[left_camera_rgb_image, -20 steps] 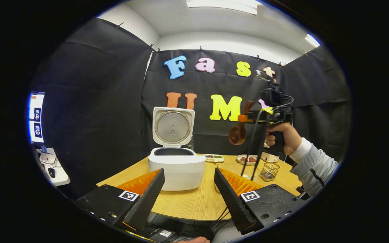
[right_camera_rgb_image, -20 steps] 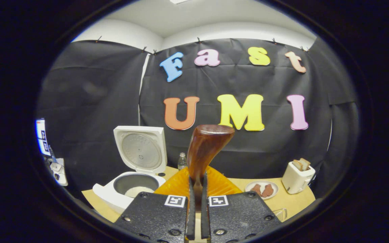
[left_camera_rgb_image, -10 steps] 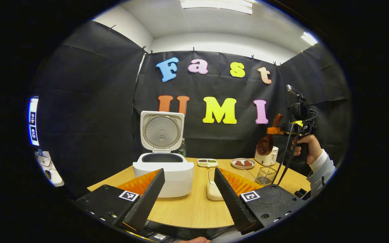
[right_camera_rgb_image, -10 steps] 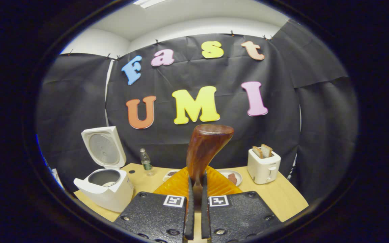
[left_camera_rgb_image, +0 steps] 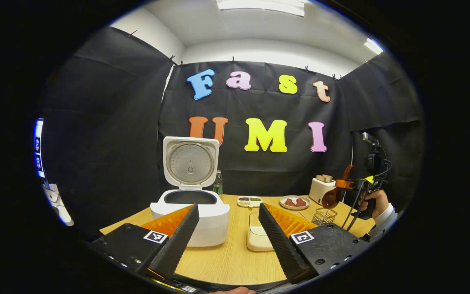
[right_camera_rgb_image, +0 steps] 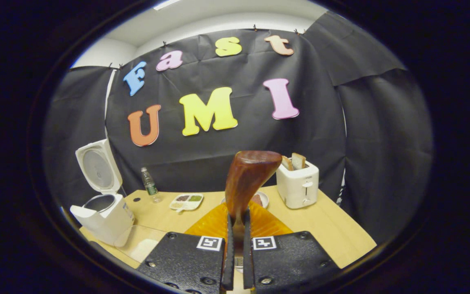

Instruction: Close the left gripper, press the button to open the rice cooker; take a wooden spoon from the chopstick holder with the right hand, scoop a spoonful of rice and pour it into the rice cooker, then put the wooden spoon back into the chopstick holder.

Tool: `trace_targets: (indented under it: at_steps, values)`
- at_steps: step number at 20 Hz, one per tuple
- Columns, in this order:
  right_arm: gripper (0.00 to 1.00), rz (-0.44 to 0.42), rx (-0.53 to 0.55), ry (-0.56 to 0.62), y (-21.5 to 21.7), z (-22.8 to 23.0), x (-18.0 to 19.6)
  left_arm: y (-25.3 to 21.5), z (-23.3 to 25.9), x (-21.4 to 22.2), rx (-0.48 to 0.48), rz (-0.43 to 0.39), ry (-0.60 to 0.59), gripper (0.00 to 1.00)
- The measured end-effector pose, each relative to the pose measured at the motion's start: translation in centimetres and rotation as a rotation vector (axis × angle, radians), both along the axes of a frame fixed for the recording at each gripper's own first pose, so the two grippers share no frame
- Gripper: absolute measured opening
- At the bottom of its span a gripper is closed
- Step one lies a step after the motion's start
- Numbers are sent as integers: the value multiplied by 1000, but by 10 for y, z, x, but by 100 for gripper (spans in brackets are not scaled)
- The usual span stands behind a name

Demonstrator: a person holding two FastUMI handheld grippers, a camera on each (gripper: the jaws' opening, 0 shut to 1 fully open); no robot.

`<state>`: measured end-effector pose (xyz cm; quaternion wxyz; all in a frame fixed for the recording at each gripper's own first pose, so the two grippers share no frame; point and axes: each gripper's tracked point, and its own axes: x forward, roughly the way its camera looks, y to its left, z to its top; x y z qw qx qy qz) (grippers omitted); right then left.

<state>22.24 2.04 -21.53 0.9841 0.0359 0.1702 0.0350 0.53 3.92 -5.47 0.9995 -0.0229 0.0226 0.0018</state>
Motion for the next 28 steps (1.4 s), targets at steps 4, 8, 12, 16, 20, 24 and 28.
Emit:
trace_targets:
  at_steps: [4,8,12,16,20,24,28]
  values:
    - [16,-1,29,48,-9,-33,3,5,6,28,-7,15,19,94]
    - [19,-3,86,40,-19,-36,5,10,21,52,-41,11,-5,94]
    - [72,-67,92,-53,-39,-6,12,24,26,78,-51,40,10,94]
    - [94,-97,23,-125,-47,25,4,35,32,106,-62,42,16,94]
    - [100,-66,-30,-139,-37,43,-15,48,43,138,-62,37,27,94]
    - [96,-49,-59,-154,-29,50,-36,79,59,166,-37,62,40,94]
    - [96,-20,-105,-197,-17,65,-56,109,82,209,-28,85,24,94]
